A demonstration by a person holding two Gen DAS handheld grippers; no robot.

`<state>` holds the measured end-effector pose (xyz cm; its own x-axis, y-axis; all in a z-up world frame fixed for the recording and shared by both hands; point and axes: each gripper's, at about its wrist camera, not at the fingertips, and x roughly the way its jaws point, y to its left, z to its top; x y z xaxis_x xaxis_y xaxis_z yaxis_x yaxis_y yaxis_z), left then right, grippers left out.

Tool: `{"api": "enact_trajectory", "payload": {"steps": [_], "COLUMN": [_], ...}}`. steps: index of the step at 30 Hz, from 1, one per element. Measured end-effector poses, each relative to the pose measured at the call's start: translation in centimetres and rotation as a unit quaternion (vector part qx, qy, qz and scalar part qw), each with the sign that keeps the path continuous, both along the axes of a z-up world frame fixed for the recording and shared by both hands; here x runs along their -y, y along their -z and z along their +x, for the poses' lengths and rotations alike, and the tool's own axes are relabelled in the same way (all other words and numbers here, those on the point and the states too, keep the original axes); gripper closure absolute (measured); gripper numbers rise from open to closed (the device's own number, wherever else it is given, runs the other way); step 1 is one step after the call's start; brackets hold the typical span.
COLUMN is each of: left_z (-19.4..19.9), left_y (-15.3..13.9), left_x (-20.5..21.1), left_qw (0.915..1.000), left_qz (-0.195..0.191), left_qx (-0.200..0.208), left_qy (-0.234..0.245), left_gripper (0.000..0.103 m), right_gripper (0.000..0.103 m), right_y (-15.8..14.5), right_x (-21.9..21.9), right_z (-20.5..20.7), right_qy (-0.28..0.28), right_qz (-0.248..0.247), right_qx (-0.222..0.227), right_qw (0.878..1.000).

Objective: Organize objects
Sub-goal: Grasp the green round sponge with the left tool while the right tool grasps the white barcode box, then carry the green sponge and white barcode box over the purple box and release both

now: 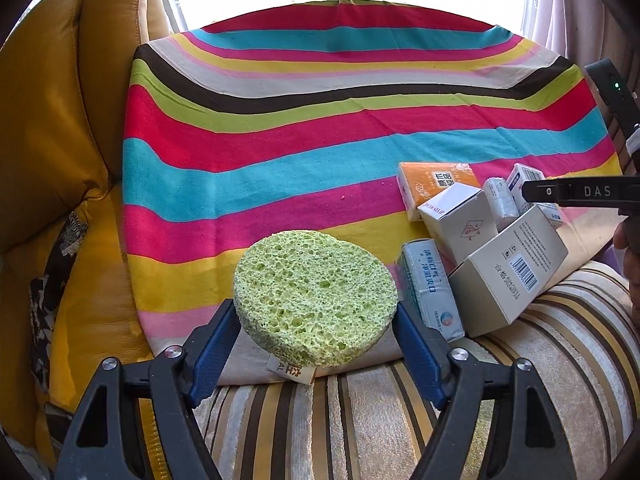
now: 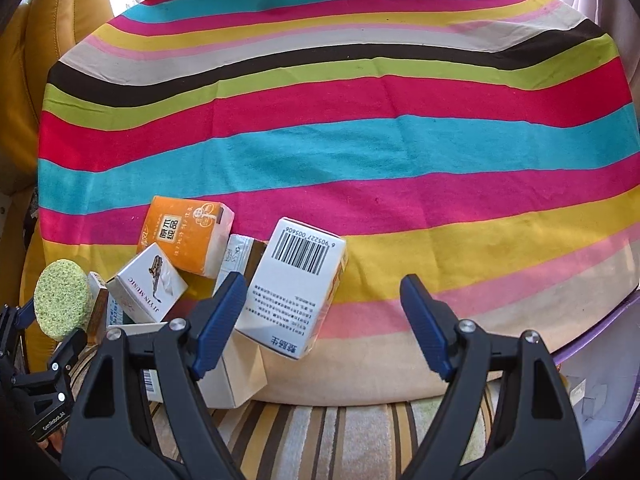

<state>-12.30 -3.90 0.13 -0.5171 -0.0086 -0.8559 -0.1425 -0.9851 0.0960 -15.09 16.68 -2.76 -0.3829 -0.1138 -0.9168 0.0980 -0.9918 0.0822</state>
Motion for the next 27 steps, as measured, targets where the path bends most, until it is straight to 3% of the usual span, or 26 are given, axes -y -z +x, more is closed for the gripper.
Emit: {"api": "enact_trajectory", "payload": {"steps": [5,10,18,27], "left_z": [0.4,0.7,1.9,3.9], "left_y": [-0.8,-2.0,-2.8,-3.5], "left_x": [0.4,0.4,-0.7,-4.9], "left_qw": [0.9995,0.9981,0.9961,0.9934], "left_qz": [0.024,0.046,0.072,0.098], "left_qx": [-0.019,-0.041,-0.051,-0.050], "left_qy": [-0.002,-0.004,-0.002,0.035], "left_gripper": [0.025,0.025,0.025,0.025], "right_gripper": [0.034,0.060,0.060,0.060], "right_y": [0.9,1.5,-0.3,-2.6], "right_x": [-0.3,-1.0,-2.0,-3.6], "right_z": [-0.3,-0.2,2.0,7.3], "right_qy": [0.005,0.005,-0.003,-0.002], "right_qz": [0.035,0.042,0.037,0.018], "right_qx": [0.011,0.020,-0.013,-0.041], "right_qw": [0.999,0.999,0.999,0.999]}}
